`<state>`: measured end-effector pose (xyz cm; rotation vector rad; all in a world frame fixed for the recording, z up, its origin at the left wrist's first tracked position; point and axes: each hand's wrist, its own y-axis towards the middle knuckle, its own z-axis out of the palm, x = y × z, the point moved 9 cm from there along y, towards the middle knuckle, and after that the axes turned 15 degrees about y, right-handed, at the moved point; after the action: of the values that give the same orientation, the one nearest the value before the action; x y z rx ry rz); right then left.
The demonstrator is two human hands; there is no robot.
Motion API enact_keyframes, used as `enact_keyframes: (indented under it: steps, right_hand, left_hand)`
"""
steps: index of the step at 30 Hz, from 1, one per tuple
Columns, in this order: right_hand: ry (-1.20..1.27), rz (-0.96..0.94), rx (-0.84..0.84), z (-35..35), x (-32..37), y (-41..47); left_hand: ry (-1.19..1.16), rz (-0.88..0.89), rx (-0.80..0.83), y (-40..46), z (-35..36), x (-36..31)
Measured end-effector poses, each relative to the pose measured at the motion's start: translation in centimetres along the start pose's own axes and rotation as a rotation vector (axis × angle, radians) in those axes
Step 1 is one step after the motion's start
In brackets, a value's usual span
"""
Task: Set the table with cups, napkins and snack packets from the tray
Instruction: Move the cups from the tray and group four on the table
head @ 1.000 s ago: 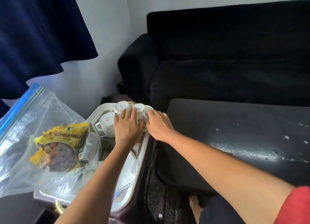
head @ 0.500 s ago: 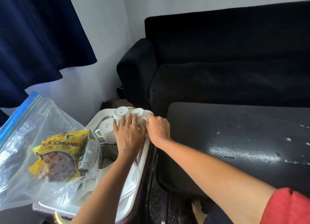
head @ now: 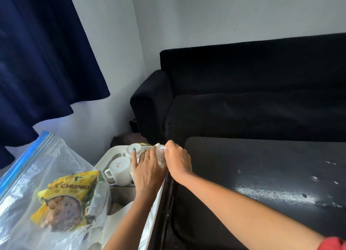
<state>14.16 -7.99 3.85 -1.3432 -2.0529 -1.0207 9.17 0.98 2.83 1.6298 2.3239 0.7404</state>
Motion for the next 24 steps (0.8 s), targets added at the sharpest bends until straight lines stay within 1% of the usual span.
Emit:
enact_keyframes:
  steps: [1,4,7,9,10,12,13,16,18,20,22,24]
  right_hand:
    - [0.013,0.0,-0.009,-0.5,0.2,0.0]
    - [0.066,-0.002,-0.052,-2.3,0.8,-0.1]
    - [0.205,0.019,-0.101,-4.5,1.0,-0.4]
    - [0.335,0.038,-0.129,-5.9,0.6,-1.0]
    - [0.386,0.041,-0.138,-6.6,0.3,-1.4]
    - [0.465,0.06,-0.143,-7.6,-0.7,-2.5]
    - [0.492,0.081,-0.139,-8.1,-1.4,-3.1]
    - [0.512,0.142,-0.101,-9.2,-4.0,-5.2]
    - [0.536,0.195,-0.084,-9.7,-5.8,-6.8]
    - [0.573,0.254,-0.065,-10.0,-7.5,-8.4]
    - [0.61,0.286,-0.052,-10.5,-8.7,-9.8]
    - [0.642,0.295,-0.078,-11.4,-9.6,-10.8]
  left_hand:
    - [-0.018,-0.01,-0.021,0.2,-0.6,-0.1]
    - [-0.07,-0.063,-0.015,0.4,-1.9,-0.1]
    - [-0.188,-0.133,-0.01,0.4,-3.3,-0.4]
    - [-0.363,-0.215,0.005,-0.2,-3.8,-0.6]
    - [-0.501,-0.284,0.025,-0.6,-3.8,-0.6]
    - [-0.801,-0.452,0.108,-1.9,-3.3,-1.0]
    - [-0.909,-0.52,0.149,-2.6,-3.1,-1.5]
    - [-1.125,-0.638,0.226,-4.1,-2.6,-3.7]
    - [-1.252,-0.695,0.302,-5.1,-2.3,-5.4]
    - [-1.358,-0.728,0.413,-6.4,-1.9,-7.5]
    - [-1.44,-0.721,0.526,-7.6,-1.7,-9.8]
    - [-1.49,-0.694,0.614,-8.8,-1.9,-12.0]
